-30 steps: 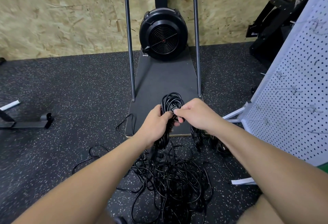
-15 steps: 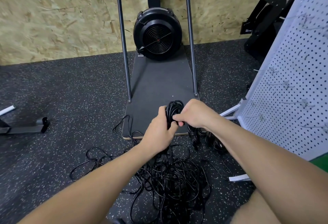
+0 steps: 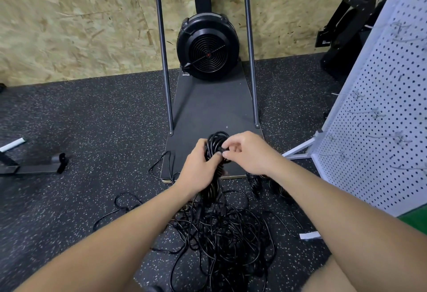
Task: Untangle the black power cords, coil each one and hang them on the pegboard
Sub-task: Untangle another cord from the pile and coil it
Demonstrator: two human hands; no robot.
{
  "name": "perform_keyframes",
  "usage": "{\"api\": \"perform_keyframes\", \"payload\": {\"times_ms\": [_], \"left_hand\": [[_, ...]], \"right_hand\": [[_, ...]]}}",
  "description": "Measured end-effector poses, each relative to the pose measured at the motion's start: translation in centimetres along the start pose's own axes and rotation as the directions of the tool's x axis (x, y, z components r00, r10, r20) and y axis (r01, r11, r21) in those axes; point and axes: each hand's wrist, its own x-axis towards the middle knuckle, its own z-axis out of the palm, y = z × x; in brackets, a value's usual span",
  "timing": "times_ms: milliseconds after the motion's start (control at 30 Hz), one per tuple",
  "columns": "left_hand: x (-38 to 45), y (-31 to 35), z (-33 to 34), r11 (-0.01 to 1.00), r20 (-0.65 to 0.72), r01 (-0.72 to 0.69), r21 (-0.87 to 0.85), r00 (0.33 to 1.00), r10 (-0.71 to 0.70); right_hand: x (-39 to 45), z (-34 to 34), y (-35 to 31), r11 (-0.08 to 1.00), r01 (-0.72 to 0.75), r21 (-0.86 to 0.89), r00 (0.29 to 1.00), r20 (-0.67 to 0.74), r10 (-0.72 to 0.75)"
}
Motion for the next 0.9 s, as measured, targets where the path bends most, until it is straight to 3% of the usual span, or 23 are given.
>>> {"api": "perform_keyframes", "payload": {"times_ms": [167,267,300,367,400,467,667,800,900], "left_hand": [[-0.1,0.1,-0.2,0.918,0.087,0.154,-0.365,0.988,-0.131],[-0.1,0.3,-0.5,0.888,0.105,0.152,-0.433,0.987,-0.118],[0.0,0.4,-0.7,0.895,0.101,0.14,-0.424,0.989,-0.107],[0.2,0.3,-1.0,0.911,0.096,0.097,-0.4,0.993,-0.063],[0.1,0.2,-1.1,0.926,0.1,0.063,-0.371,0.995,-0.028],[-0.1,0.1,-1.1,0.957,0.132,0.01,-0.29,0.991,0.03],[0.1,0.1,-0.9,0.991,0.159,-0.101,-0.092,0.981,0.115],[0.1,0.4,-0.7,0.98,0.181,-0.158,0.119,0.974,0.136],[-0.1,0.3,-0.3,0.993,0.187,-0.114,0.039,0.977,0.105]], "right_hand": [[0.2,1.1,0.6,0.964,0.232,-0.13,0.965,-0.098,-0.245],[0.2,1.4,0.0,0.98,0.192,0.045,0.958,-0.223,-0.177],[0.2,1.5,-0.3,0.982,0.126,0.144,0.975,-0.198,-0.096],[0.2,1.5,-0.4,0.942,-0.044,0.332,0.999,0.003,0.046],[0.3,1.7,-0.1,0.907,-0.111,0.407,0.991,0.117,0.069],[0.3,1.9,0.7,0.902,-0.138,0.409,0.979,0.193,0.062],[0.3,2.3,0.6,0.919,-0.133,0.371,0.989,-0.011,0.148],[0.3,3.2,-0.7,0.89,-0.204,0.407,0.945,-0.154,0.287],[0.3,3.0,-0.4,0.891,-0.224,0.395,0.949,-0.12,0.292]]}}
